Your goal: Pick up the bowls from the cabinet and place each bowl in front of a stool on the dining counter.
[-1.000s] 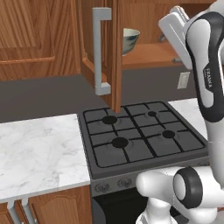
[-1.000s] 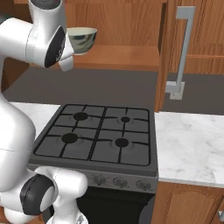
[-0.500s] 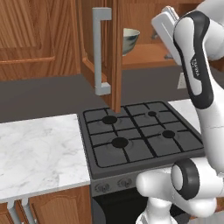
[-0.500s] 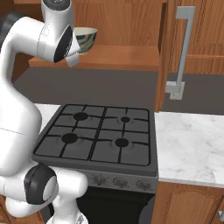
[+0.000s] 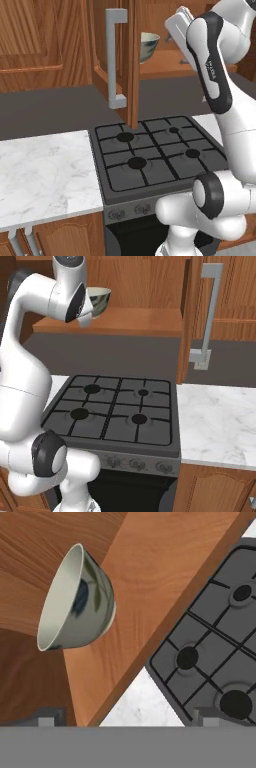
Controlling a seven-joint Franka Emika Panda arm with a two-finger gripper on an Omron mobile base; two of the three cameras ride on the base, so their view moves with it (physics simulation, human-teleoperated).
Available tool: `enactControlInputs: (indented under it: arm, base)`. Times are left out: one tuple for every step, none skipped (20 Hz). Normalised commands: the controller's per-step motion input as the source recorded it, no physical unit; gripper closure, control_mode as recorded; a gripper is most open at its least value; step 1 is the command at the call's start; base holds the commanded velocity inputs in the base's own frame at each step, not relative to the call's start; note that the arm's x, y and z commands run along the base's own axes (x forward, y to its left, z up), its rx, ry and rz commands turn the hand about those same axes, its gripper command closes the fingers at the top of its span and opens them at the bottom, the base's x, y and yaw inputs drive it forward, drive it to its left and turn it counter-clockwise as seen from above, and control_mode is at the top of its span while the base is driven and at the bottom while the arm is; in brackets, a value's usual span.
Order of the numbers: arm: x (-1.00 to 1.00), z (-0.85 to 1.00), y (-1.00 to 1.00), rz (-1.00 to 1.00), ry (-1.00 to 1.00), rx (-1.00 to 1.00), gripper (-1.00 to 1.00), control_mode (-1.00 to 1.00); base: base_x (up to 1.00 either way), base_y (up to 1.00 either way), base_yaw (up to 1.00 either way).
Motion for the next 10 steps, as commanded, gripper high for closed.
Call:
enactControlInputs:
  arm:
    - [0.38, 0.00, 0.07, 0.00, 0.00, 0.00, -1.00, -1.00]
    - [0.42, 0.00, 0.07, 0.00, 0.00, 0.00, -1.00, -1.00]
    - [0.49, -0.06, 0.11, 0.00, 0.00, 0.00, -1.00, -1.00]
    - [0.47, -0.05, 0.10, 0.00, 0.00, 0.00, -1.00, -1.00]
    - [0.44, -0.03, 0.09, 0.00, 0.00, 0.00, -1.00, -1.00]
    - [0.45, -0.05, 0.11, 0.00, 0.00, 0.00, -1.00, -1.00]
    - [0.48, -0.05, 0.10, 0.00, 0.00, 0.00, -1.00, -1.00]
    - [0.48, -0.04, 0.11, 0.00, 0.00, 0.00, -1.00, -1.00]
    - [0.49, -0.01, 0.10, 0.00, 0.00, 0.00, -1.00, -1.00]
    - [0.45, 0.00, 0.10, 0.00, 0.00, 0.00, -1.00, -1.00]
  base:
    - [0.00, 0.00, 0.00]
    - [0.00, 0.00, 0.00]
    - [0.00, 0.00, 0.00]
    - [0.00, 0.00, 0.00]
    - [0.00, 0.00, 0.00]
    - [0.00, 0.00, 0.00]
    - [0.00, 0.00, 0.00]
    - [0.00, 0.00, 0.00]
    - [0.00, 0.00, 0.00]
    - [0.00, 0.00, 0.00]
